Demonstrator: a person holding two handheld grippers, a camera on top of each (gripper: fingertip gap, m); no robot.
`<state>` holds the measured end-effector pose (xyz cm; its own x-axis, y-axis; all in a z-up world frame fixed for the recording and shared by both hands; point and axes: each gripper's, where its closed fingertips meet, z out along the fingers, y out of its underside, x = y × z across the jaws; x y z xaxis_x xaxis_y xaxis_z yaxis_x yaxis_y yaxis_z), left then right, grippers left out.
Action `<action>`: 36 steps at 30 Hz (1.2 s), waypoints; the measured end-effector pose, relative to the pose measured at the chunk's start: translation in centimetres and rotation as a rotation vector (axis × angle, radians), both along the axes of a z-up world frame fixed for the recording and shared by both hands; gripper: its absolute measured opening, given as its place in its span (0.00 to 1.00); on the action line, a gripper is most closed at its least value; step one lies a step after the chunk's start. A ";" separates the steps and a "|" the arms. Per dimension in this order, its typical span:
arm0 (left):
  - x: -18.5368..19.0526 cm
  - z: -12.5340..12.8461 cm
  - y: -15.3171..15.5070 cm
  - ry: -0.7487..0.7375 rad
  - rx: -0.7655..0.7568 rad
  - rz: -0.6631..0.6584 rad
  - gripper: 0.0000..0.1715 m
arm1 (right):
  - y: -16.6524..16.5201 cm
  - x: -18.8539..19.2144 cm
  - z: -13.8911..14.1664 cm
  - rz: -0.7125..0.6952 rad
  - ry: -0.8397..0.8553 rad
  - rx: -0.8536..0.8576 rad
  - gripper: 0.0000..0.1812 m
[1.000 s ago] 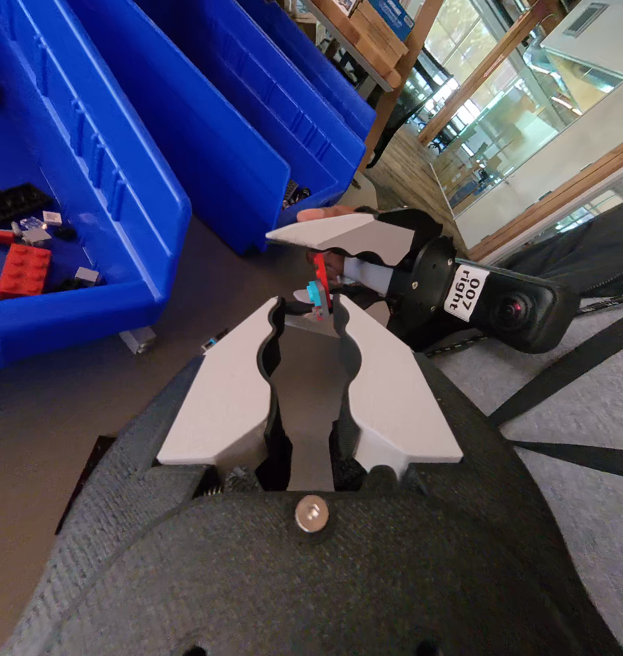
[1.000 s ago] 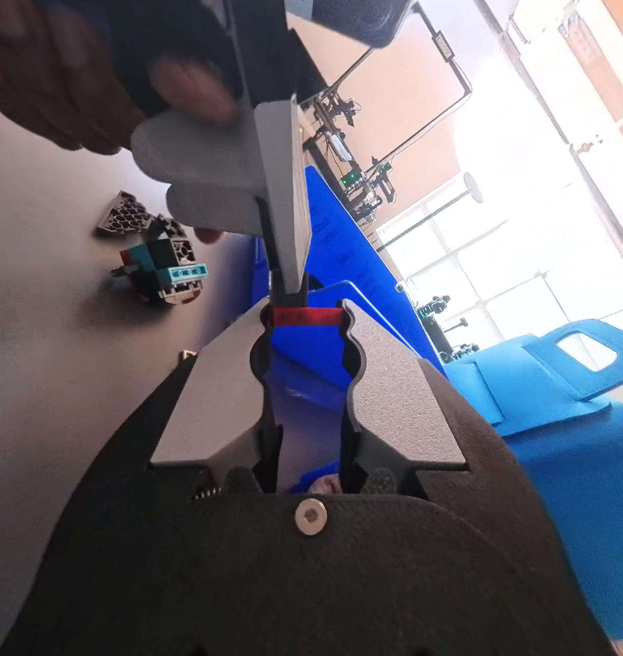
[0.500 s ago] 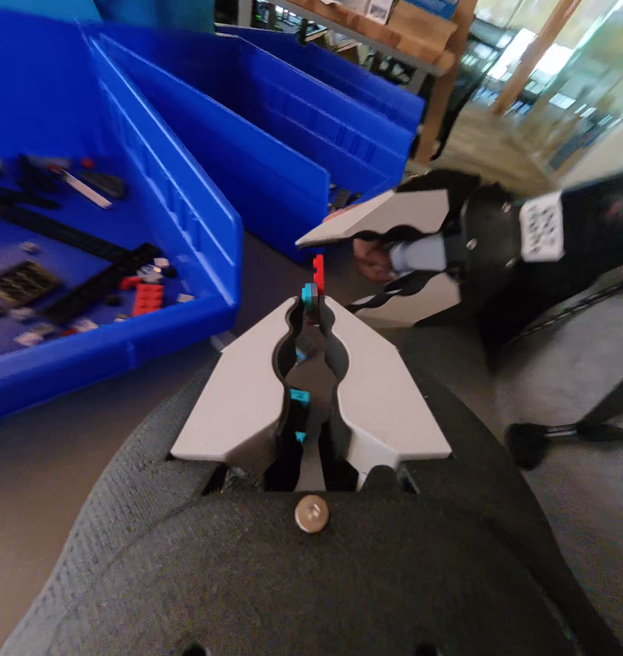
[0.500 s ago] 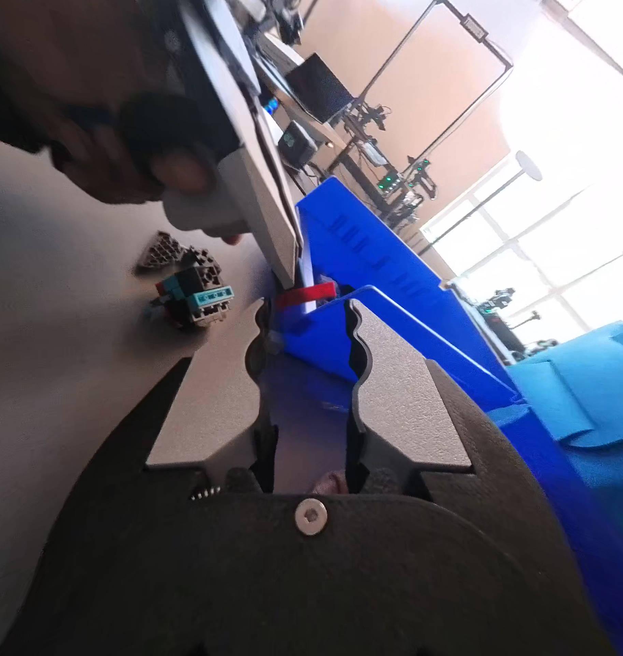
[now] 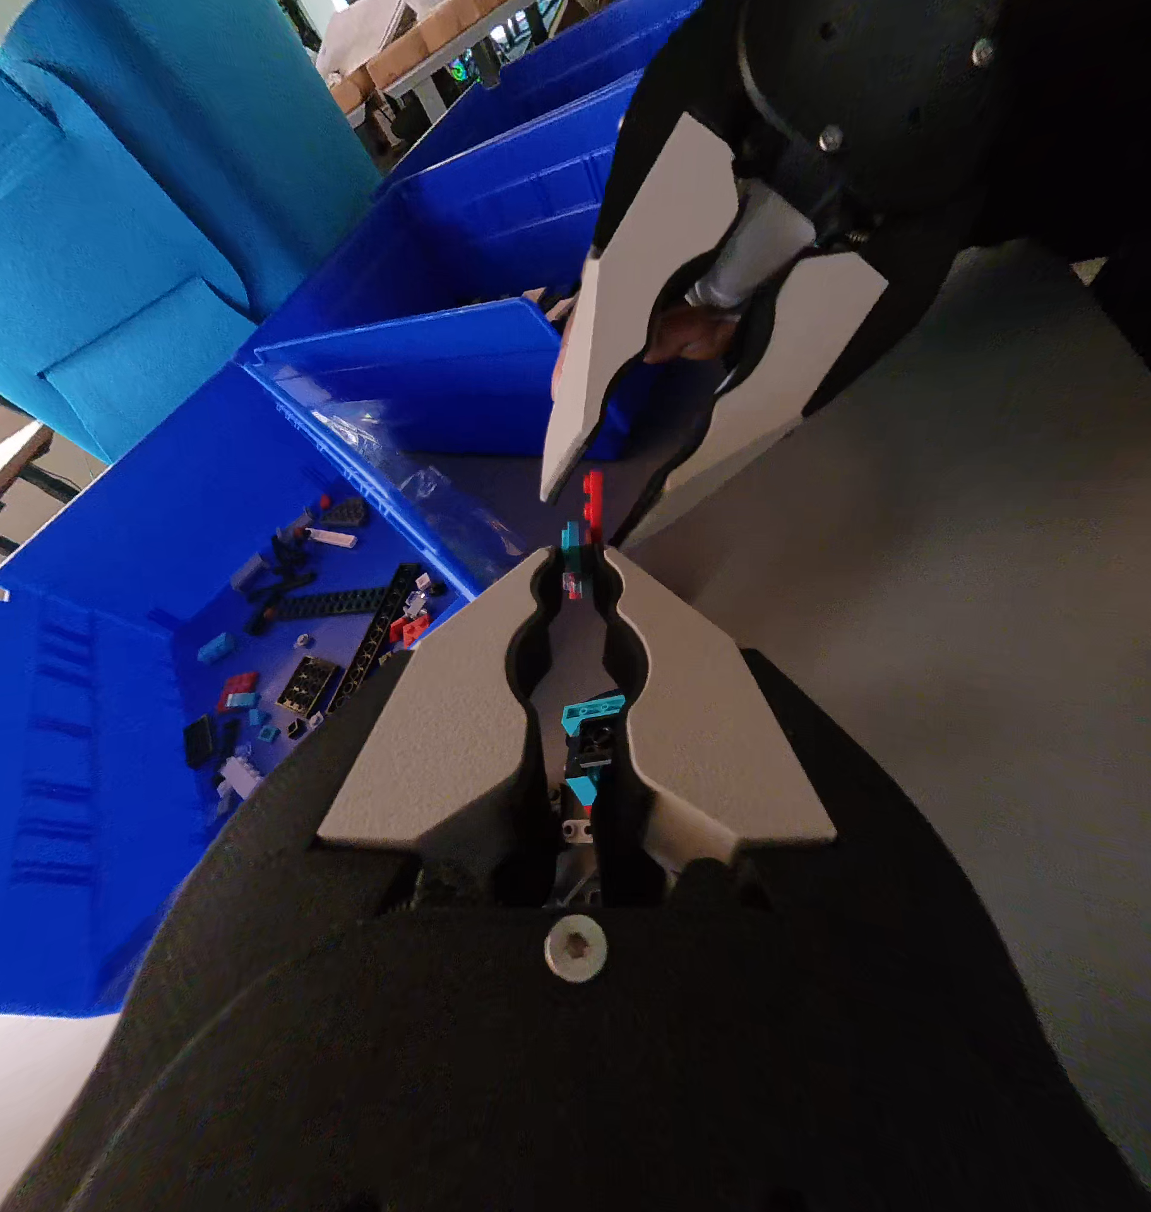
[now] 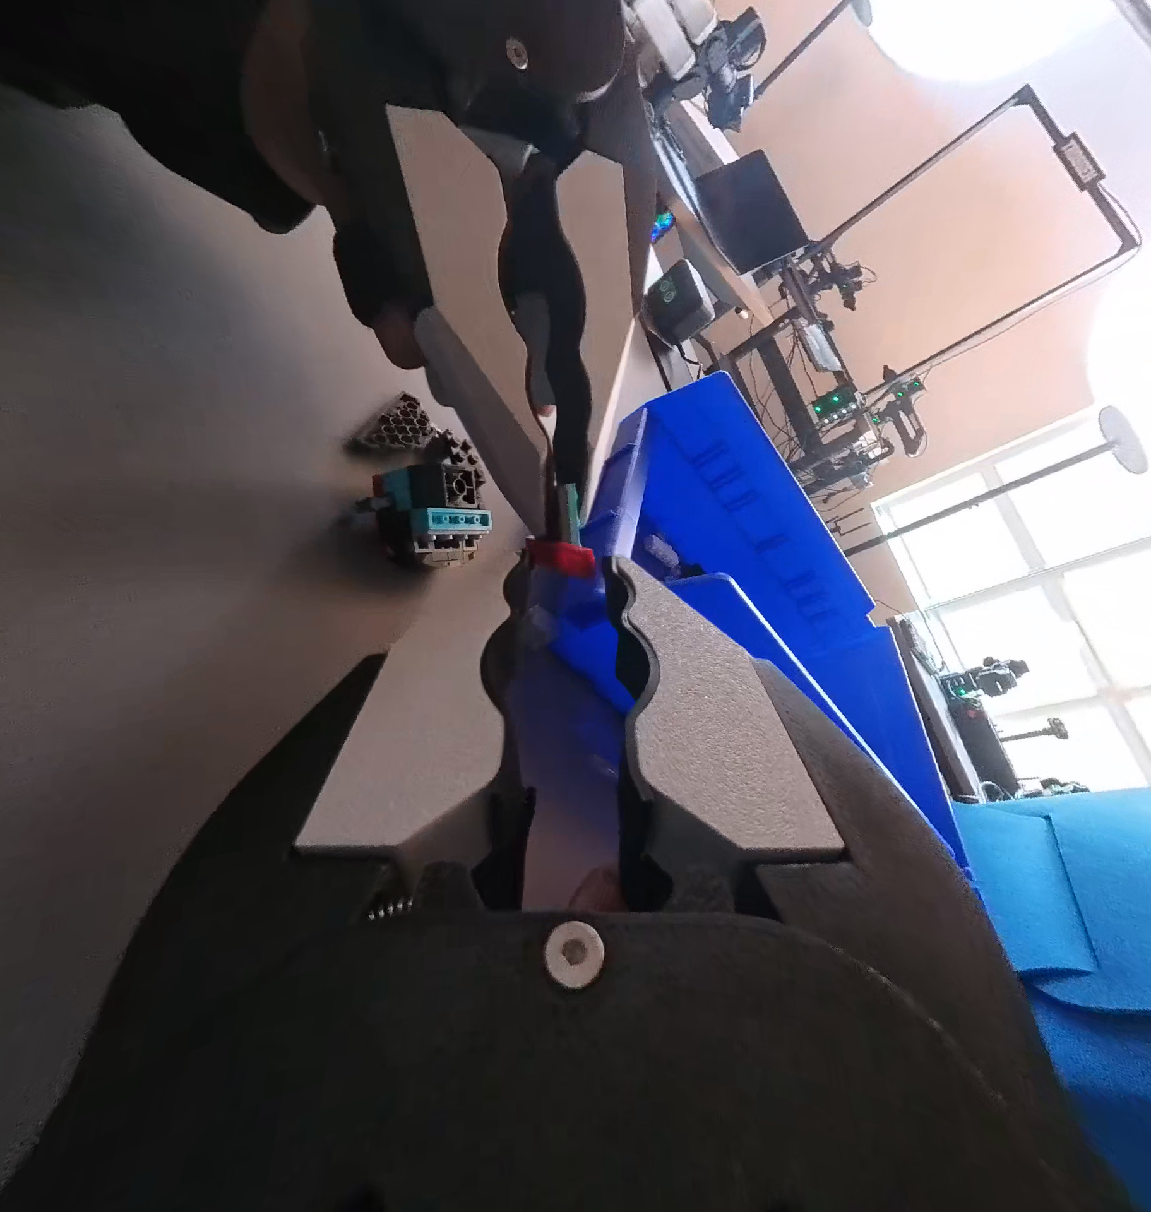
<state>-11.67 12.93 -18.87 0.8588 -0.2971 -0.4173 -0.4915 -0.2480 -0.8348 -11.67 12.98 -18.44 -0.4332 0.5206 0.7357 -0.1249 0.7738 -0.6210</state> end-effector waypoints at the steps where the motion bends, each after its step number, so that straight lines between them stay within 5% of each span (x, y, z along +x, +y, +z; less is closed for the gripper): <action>1: 0.0 -0.1 0.0 0.008 -0.001 -0.003 0.05 | 0.0 0.1 0.0 0.007 -0.003 0.003 0.11; 9: 0.0 -0.4 -0.2 0.005 -0.011 -0.016 0.05 | -0.3 0.1 -0.3 0.036 -0.014 0.042 0.07; 24: -1.6 1.2 -0.2 -0.264 0.032 0.041 0.05 | 0.5 0.8 0.3 -0.015 0.099 0.054 0.04; 36: -4.7 4.5 -1.1 -0.643 0.166 0.095 0.05 | 10.1 6.0 2.7 -0.312 0.102 -0.041 0.03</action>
<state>-16.35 11.81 -14.41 0.9709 -0.1843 0.1528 0.1343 -0.1090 -0.9849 -5.69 23.06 -15.72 -0.1730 0.6464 0.7432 0.0510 0.7594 -0.6486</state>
